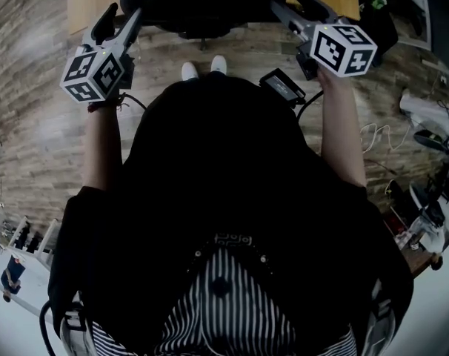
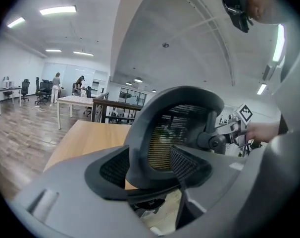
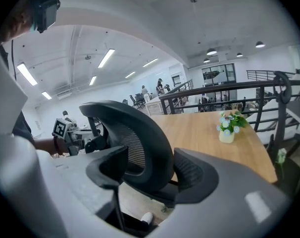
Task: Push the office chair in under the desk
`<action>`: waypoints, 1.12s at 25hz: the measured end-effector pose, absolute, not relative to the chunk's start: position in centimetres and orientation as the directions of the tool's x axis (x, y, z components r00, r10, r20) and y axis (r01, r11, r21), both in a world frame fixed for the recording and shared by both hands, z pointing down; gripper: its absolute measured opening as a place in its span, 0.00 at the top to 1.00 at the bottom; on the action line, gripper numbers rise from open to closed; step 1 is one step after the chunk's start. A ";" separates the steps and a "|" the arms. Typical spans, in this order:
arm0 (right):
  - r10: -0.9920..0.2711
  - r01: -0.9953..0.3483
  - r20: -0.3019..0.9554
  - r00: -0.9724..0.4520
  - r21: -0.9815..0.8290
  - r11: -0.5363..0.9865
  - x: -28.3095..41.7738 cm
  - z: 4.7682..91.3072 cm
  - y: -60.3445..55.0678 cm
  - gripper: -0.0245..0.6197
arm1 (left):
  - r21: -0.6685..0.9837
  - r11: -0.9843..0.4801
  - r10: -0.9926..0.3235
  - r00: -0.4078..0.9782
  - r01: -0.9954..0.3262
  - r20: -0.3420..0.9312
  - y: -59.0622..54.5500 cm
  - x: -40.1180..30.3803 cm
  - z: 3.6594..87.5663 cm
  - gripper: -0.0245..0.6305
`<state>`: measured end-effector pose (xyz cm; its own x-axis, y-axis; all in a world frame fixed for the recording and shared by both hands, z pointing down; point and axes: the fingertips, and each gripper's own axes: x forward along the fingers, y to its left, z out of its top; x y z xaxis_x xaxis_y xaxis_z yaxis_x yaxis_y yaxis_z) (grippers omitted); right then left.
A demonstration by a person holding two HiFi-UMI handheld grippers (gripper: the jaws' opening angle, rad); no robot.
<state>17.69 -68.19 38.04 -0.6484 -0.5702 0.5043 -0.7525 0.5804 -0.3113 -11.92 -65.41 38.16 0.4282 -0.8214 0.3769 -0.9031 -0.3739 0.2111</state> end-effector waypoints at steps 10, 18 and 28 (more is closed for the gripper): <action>-0.584 -0.707 0.408 -0.702 -0.296 0.642 15.1 32.6 -64.3 0.96 | 0.147 -0.532 -0.810 0.552 -0.834 0.198 -63.3 -6.6 31.1 0.96; -0.621 -0.710 0.360 -0.696 -0.215 0.671 12.6 29.3 -62.7 0.96 | 0.115 -0.614 -0.758 0.624 -0.781 0.191 -61.6 -4.7 29.8 0.96; -0.606 -0.699 0.354 -0.712 -0.275 0.660 11.6 29.8 -61.5 0.96 | 0.138 -0.634 -0.734 0.648 -0.761 0.205 -60.0 -5.0 30.7 0.96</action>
<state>11.56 -61.45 29.83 -0.7122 -0.6061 0.3541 -0.6988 0.6602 -0.2753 -5.03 -60.02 30.73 0.6478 -0.7336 0.2052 -0.7612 -0.6337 0.1377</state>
